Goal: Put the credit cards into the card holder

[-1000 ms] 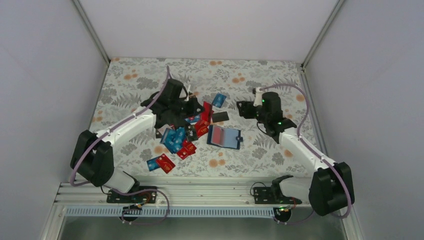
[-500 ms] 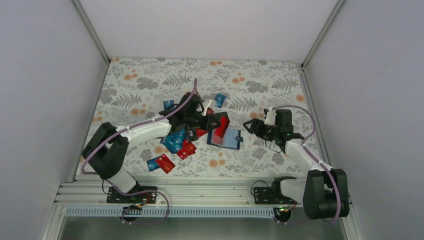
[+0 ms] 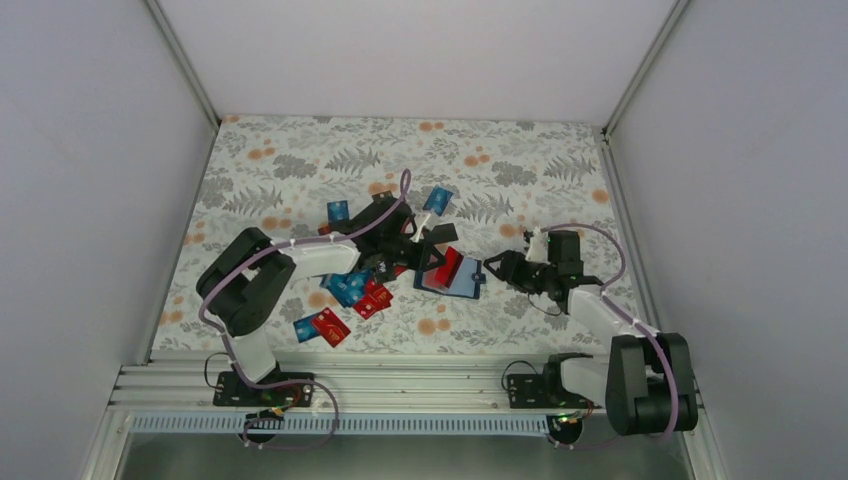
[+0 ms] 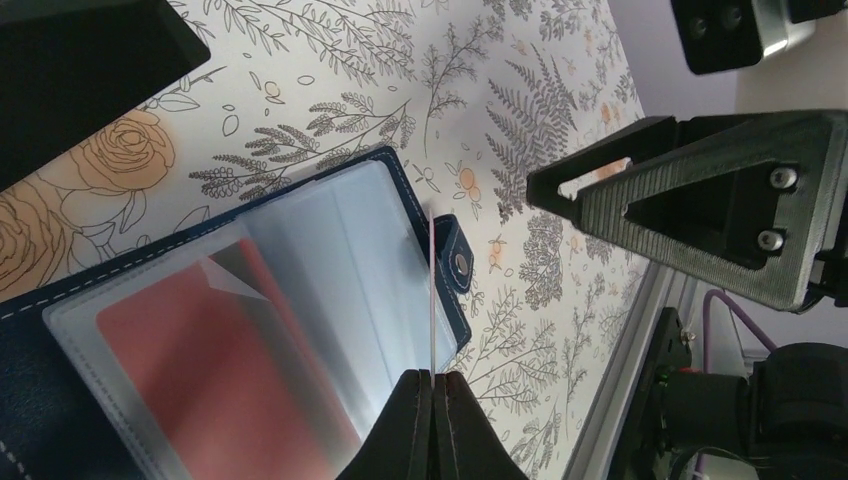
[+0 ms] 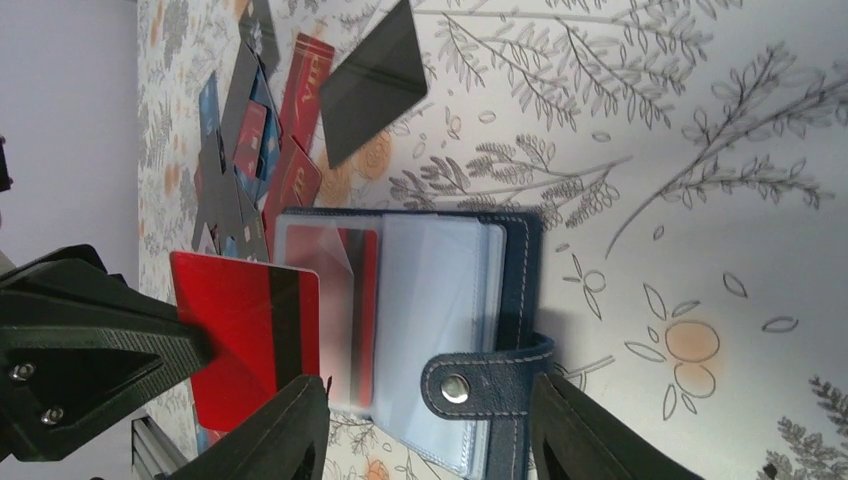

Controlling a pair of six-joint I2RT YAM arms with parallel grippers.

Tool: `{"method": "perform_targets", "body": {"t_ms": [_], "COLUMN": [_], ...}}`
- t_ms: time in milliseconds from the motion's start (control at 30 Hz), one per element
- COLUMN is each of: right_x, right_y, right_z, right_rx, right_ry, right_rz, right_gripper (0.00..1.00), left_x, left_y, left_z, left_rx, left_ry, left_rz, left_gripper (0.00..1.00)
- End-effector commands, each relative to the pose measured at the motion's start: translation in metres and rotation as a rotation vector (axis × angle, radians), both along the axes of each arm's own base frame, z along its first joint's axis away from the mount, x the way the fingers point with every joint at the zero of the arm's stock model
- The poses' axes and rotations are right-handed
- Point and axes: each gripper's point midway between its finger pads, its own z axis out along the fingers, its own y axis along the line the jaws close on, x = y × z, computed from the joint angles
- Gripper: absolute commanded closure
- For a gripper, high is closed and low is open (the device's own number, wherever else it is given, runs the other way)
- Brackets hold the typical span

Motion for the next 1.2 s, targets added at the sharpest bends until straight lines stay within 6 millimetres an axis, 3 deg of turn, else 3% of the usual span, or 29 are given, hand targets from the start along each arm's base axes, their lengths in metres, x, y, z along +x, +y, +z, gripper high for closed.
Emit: {"method": "perform_targets", "body": {"t_ms": [0, 533, 1167], "right_x": [-0.009, -0.024, -0.033], "right_y": [0.003, 0.007, 0.013], "right_z": [-0.012, -0.036, -0.047], "right_rx": [0.034, 0.055, 0.058], "right_ry": [0.031, 0.099, 0.128], "right_rz": [0.013, 0.035, 0.047], "right_gripper": [0.48, 0.53, 0.56], "left_x": [0.001, 0.007, 0.003], "left_y": [-0.009, -0.009, -0.001], "left_z": [-0.002, -0.027, -0.055], "left_rx": [-0.041, -0.017, 0.035], "left_ry": [-0.002, 0.039, 0.141], "left_rz": [-0.009, 0.052, 0.129], "left_gripper": [0.98, 0.98, 0.98]}}
